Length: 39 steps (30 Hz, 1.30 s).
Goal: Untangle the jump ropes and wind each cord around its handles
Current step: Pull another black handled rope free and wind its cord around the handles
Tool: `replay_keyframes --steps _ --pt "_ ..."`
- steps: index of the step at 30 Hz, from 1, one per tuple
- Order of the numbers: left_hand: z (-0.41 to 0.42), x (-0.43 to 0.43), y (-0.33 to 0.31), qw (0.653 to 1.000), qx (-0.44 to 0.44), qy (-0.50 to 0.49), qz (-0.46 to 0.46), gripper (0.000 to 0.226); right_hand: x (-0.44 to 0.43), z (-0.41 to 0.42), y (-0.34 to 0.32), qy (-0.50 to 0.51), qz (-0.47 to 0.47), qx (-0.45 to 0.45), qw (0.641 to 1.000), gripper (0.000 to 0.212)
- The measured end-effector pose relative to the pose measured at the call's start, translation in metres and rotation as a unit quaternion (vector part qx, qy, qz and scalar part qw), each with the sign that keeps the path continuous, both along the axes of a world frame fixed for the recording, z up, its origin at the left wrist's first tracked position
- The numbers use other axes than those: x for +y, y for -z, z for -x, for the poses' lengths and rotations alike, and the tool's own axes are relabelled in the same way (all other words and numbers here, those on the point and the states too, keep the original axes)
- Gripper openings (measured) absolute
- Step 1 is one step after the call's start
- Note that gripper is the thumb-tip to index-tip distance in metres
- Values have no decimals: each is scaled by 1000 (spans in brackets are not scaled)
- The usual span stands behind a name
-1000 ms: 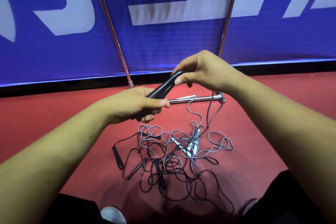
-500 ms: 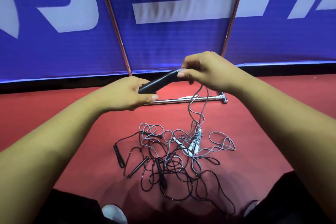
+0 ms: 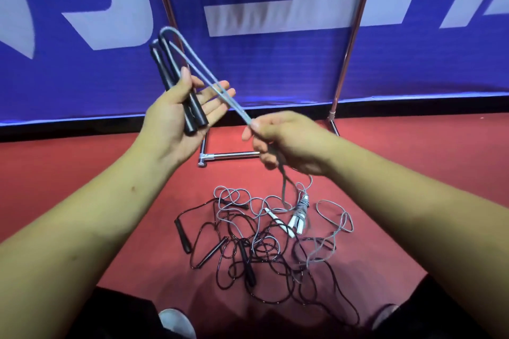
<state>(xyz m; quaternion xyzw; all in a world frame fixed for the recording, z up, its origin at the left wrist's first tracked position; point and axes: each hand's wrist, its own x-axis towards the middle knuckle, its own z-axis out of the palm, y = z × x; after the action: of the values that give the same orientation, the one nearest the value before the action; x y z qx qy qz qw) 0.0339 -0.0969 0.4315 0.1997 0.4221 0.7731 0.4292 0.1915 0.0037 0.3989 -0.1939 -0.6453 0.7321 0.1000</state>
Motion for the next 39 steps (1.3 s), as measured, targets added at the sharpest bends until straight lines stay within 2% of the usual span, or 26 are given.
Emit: replay_keyframes --steps 3,7,13,17,19,20,22,24,26,27,29,31,33,34,37,39 --pt "-6 6 7 998 -44 -33 -12 29 -21 8 12 -7 10 -38 999 32" --pt "-11 8 13 999 -48 -10 17 50 -39 13 14 -15 -15 -74 997 32" --pt "-14 7 13 997 -62 -8 36 29 -49 13 3 -39 -34 -77 996 32" --pt "-12 12 16 992 48 -65 98 19 -45 9 -11 -55 -67 -71 994 25" --pt "-12 14 18 977 131 -111 128 16 -43 6 -17 -69 -96 -79 990 16" --pt "-10 15 20 961 192 -129 152 16 -40 4 -21 -70 -107 -82 988 13" --pt "-8 14 22 904 345 -126 217 12 -29 -2 -29 -54 -161 -91 981 10" --pt "-12 12 23 848 449 -69 274 9 -15 -10 -40 -46 -300 -119 945 10" --pt "-22 9 24 831 464 25 306 9 -3 -17 -49 -60 -444 -145 882 8" --pt "-25 7 26 826 460 77 318 10 3 -21 -51 -60 -484 -147 860 10" --pt "-27 3 31 820 434 165 334 13 16 -28 -55 -39 -499 -141 854 17" --pt "-24 1 32 841 366 219 333 19 28 -35 -56 -11 -501 -137 854 18" --pt "-23 -1 27 863 304 251 314 40 38 -38 -55 10 -516 -130 847 17" --pt "-24 -1 23 864 296 270 304 49 41 -38 -54 15 -529 -125 839 18" --pt "-29 0 18 829 320 331 318 60 44 -37 -52 31 -543 -111 832 19" --pt "-29 0 20 819 293 364 333 46 44 -35 -52 43 -548 -110 828 21"
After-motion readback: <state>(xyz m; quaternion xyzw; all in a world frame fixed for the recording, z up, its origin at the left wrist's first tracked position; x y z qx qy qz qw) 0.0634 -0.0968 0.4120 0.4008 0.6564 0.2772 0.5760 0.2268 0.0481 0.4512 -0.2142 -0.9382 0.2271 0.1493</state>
